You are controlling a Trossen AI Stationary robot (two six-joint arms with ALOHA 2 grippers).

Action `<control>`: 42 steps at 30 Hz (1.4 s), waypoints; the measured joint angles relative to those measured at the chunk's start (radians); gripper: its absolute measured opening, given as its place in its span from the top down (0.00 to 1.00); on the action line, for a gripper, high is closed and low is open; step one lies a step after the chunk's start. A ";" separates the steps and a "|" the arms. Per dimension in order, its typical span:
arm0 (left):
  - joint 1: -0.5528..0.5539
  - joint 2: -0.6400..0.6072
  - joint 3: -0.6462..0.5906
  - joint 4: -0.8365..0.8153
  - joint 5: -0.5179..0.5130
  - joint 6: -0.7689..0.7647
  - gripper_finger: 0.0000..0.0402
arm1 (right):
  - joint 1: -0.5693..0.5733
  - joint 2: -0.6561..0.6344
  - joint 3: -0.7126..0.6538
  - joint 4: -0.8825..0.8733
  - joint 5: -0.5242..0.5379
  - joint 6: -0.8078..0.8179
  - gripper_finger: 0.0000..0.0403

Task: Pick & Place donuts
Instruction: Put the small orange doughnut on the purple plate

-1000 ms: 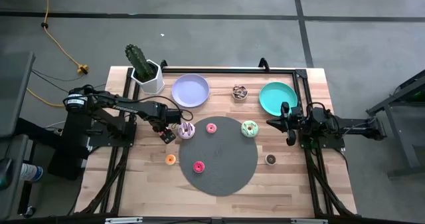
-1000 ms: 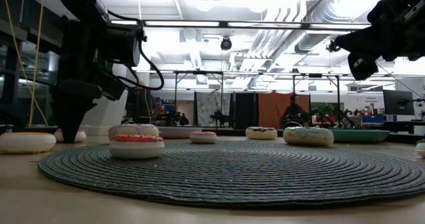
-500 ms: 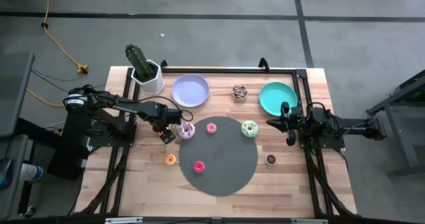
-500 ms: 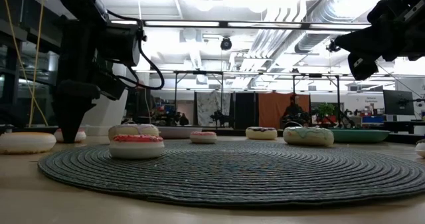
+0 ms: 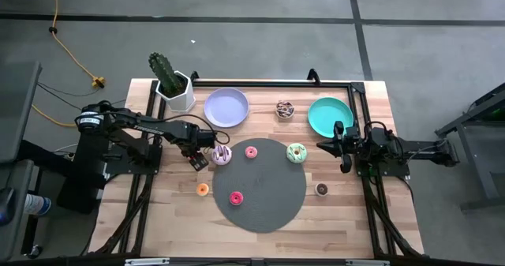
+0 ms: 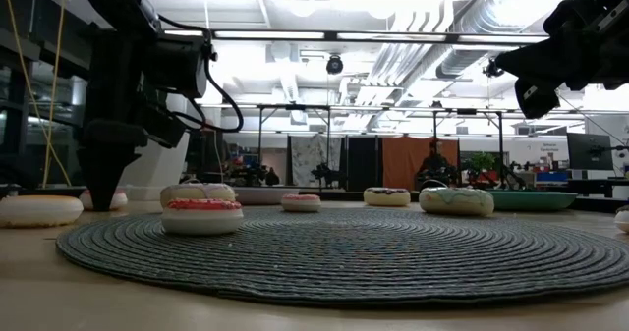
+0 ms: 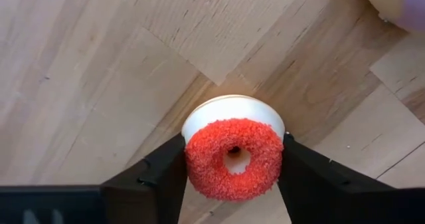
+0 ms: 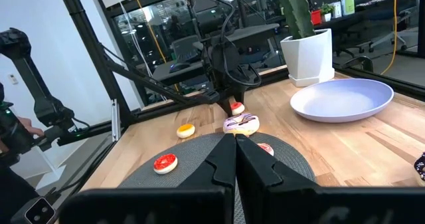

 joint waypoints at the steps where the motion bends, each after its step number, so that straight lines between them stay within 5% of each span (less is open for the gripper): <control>1: 0.000 0.000 0.000 0.000 0.000 0.000 0.52 | 0.000 0.000 0.000 0.000 0.000 0.000 1.00; 16: 0.005 -0.001 0.150 -0.071 -0.030 0.069 0.53 | 0.000 0.000 0.000 0.000 0.000 0.000 1.00; 28: 0.122 0.012 0.362 -0.079 -0.062 0.205 0.53 | 0.000 0.000 0.000 0.000 0.000 0.000 1.00; 42: 0.295 0.319 0.759 -0.264 -0.058 0.421 0.53 | 0.000 0.000 0.000 0.000 0.000 0.000 1.00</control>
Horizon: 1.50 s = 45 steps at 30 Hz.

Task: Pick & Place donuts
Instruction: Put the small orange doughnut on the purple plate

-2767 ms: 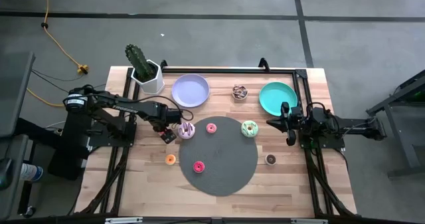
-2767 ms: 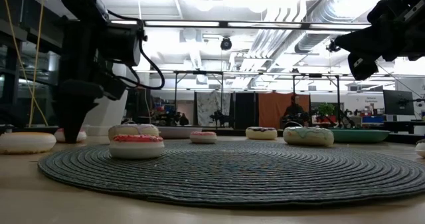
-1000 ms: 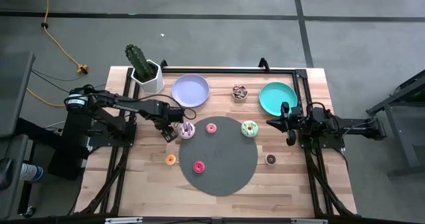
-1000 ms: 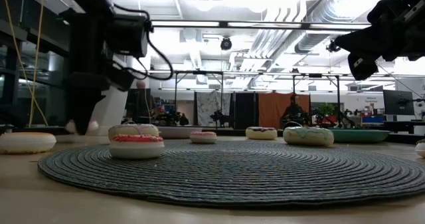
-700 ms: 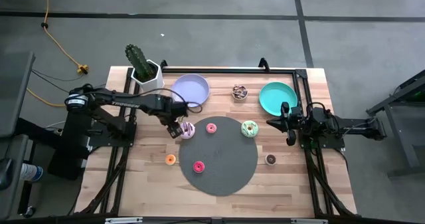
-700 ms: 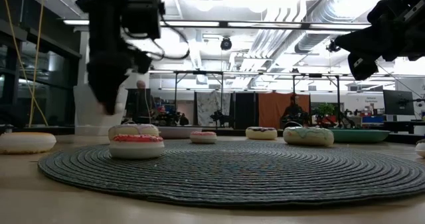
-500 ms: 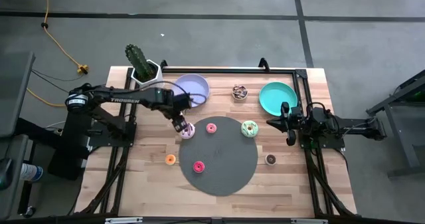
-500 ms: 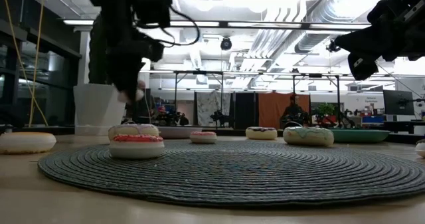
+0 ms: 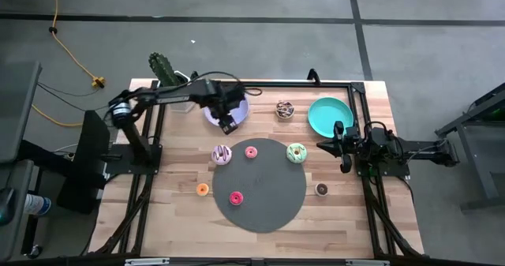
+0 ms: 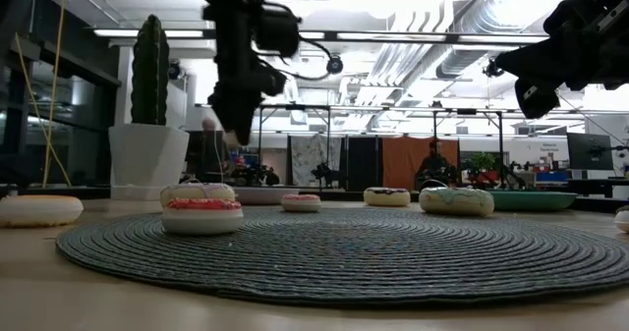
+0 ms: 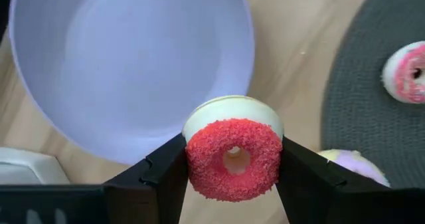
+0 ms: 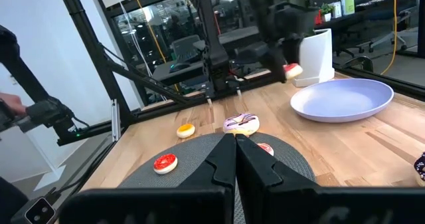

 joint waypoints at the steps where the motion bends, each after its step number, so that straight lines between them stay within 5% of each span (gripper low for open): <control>1: 0.008 0.026 0.023 -0.016 0.000 0.015 0.53 | 0.000 0.000 0.000 0.000 0.000 0.000 1.00; 18: 0.076 0.250 0.111 0.059 -0.053 0.099 0.53 | 0.000 0.000 0.000 0.000 0.000 0.000 1.00; 45: 0.078 0.295 0.097 0.073 -0.024 0.145 0.52 | 0.000 0.000 0.000 0.000 0.000 0.000 1.00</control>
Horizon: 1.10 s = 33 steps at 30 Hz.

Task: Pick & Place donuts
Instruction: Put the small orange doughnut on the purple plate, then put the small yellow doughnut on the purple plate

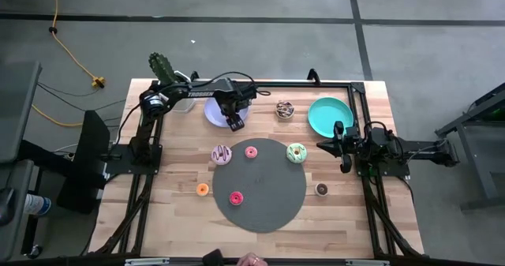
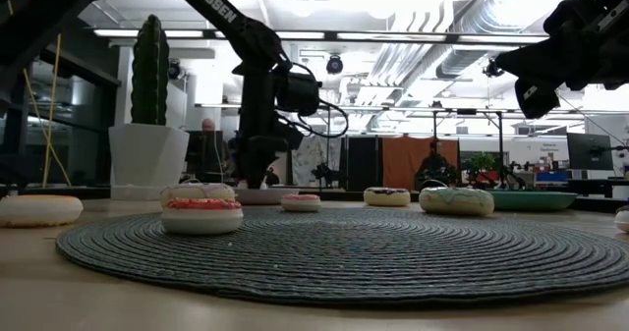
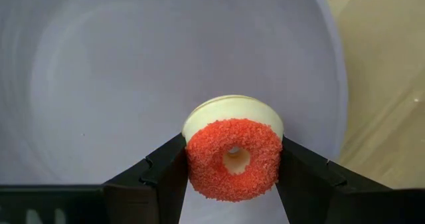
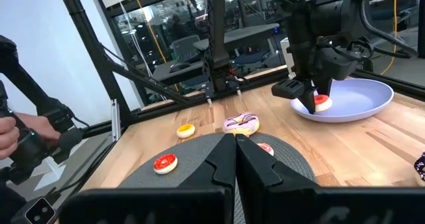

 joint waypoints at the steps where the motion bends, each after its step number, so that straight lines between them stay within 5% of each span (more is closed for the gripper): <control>1: 0.000 0.000 -0.005 -0.001 -0.002 0.000 0.52 | 0.000 0.000 0.000 0.000 0.000 0.000 1.00; 7: 0.000 0.000 -0.019 0.000 -0.005 -0.001 0.51 | 0.000 0.000 0.000 0.000 0.000 0.000 1.00; 21: 0.000 0.000 -0.018 -0.001 -0.076 -0.001 0.22 | 0.000 0.000 0.000 0.000 0.000 0.000 1.00; 33: -0.007 -0.085 -0.016 -0.028 -0.073 -0.008 0.16 | 0.000 0.000 0.000 0.000 0.000 0.000 1.00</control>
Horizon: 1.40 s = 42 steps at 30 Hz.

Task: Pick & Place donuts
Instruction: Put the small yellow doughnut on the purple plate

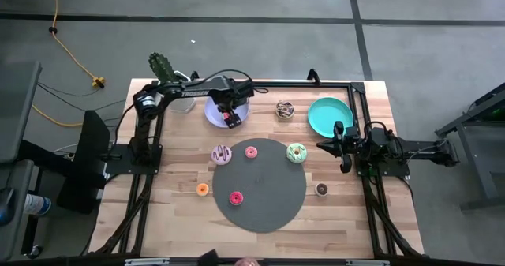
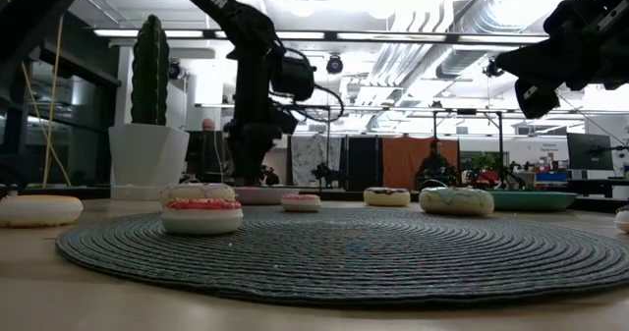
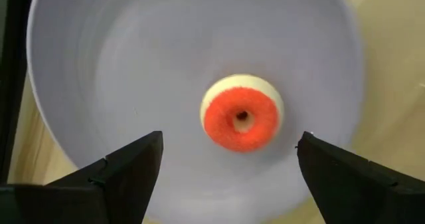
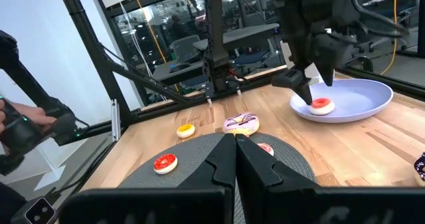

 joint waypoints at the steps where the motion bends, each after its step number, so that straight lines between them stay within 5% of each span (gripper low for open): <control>1: -0.002 -0.013 0.000 -0.008 0.002 -0.003 0.16 | 0.000 0.000 0.000 0.000 0.000 0.000 1.00; 10: -0.042 -0.159 0.000 -0.131 0.073 -0.073 0.16 | 0.000 0.000 0.000 0.000 0.000 0.000 1.00; 16: -0.095 -0.247 0.000 -0.223 0.221 -0.180 0.16 | 0.000 0.000 0.000 0.000 0.000 0.000 1.00; 25: -0.207 -0.336 -0.001 -0.322 0.310 -0.135 0.16 | 0.000 0.000 0.000 0.000 0.000 0.000 1.00; 42: -0.599 -0.442 -0.001 -0.432 0.418 -0.104 0.16 | 0.000 0.000 0.000 0.000 0.000 0.000 1.00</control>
